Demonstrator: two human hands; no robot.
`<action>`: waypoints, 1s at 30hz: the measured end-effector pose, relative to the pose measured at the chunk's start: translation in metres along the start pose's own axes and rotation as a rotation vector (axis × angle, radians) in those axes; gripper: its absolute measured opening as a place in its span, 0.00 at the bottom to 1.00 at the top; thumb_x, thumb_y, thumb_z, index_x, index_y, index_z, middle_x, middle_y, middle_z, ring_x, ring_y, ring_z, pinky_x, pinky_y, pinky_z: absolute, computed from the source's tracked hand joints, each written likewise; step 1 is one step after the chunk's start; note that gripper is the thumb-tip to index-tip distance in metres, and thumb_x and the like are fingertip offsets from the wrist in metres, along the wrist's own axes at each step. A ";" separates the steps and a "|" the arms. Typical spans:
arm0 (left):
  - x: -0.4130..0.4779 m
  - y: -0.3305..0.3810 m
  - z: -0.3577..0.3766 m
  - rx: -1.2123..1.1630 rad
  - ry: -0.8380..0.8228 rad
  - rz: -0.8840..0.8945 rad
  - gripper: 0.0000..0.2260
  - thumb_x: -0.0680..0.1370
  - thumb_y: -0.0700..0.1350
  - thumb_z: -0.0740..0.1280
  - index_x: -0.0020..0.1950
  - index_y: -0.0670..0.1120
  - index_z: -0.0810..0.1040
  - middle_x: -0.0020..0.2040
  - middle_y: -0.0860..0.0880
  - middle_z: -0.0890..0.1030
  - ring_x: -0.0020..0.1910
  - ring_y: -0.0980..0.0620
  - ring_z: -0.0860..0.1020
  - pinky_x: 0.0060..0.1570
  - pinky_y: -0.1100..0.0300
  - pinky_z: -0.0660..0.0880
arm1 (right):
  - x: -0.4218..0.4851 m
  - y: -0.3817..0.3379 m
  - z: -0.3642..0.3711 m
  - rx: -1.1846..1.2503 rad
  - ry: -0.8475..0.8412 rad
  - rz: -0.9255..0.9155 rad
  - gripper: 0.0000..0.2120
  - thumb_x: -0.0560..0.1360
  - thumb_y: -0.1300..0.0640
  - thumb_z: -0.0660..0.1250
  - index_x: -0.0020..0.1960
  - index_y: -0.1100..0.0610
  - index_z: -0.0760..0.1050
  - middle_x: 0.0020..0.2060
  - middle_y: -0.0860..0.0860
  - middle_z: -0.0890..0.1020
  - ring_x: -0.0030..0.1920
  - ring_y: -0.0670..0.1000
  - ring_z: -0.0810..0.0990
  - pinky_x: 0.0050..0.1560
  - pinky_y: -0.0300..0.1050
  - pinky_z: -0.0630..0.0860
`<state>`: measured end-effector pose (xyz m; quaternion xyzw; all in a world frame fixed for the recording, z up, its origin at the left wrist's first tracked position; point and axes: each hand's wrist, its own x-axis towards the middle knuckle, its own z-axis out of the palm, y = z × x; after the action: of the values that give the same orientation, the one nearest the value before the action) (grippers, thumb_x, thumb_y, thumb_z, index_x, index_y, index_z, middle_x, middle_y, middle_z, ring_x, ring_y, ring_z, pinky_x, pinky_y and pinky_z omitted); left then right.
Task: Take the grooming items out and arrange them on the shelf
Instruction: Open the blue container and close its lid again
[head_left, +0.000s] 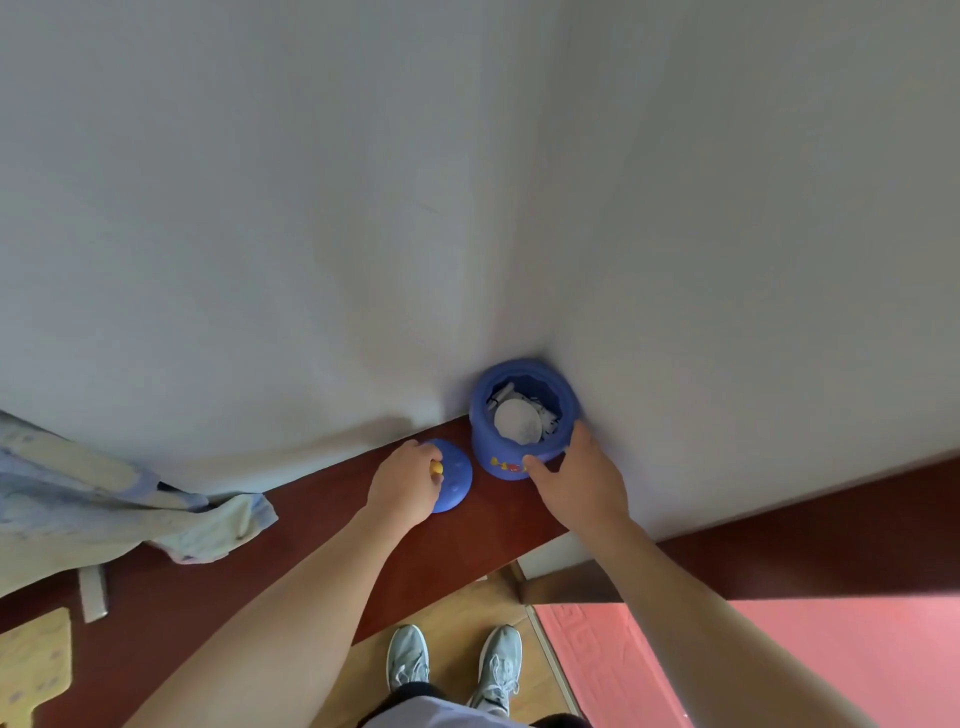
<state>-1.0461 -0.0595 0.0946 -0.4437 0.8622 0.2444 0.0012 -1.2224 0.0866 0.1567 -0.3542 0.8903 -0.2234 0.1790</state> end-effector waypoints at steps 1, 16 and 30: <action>0.002 -0.001 0.003 -0.003 0.006 0.002 0.08 0.78 0.43 0.64 0.55 0.46 0.79 0.52 0.46 0.78 0.50 0.45 0.79 0.47 0.52 0.75 | 0.000 0.000 0.001 0.001 0.003 -0.002 0.38 0.73 0.39 0.67 0.74 0.56 0.59 0.65 0.53 0.73 0.62 0.53 0.75 0.58 0.48 0.75; 0.011 0.009 0.000 -0.023 -0.007 0.030 0.13 0.78 0.46 0.66 0.61 0.47 0.77 0.57 0.46 0.77 0.52 0.45 0.79 0.49 0.53 0.75 | 0.000 -0.001 -0.004 -0.010 -0.022 0.036 0.39 0.73 0.40 0.68 0.75 0.57 0.58 0.66 0.54 0.72 0.64 0.53 0.74 0.60 0.48 0.74; 0.025 0.083 -0.079 -0.098 0.047 0.326 0.17 0.78 0.47 0.67 0.67 0.48 0.75 0.58 0.49 0.77 0.55 0.49 0.76 0.50 0.61 0.69 | 0.002 -0.004 -0.006 0.113 0.004 0.030 0.38 0.69 0.44 0.73 0.73 0.56 0.62 0.64 0.53 0.73 0.62 0.53 0.74 0.57 0.46 0.74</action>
<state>-1.1081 -0.0714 0.1934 -0.3033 0.9095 0.2726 -0.0799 -1.2237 0.0840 0.1634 -0.3297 0.8819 -0.2712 0.2001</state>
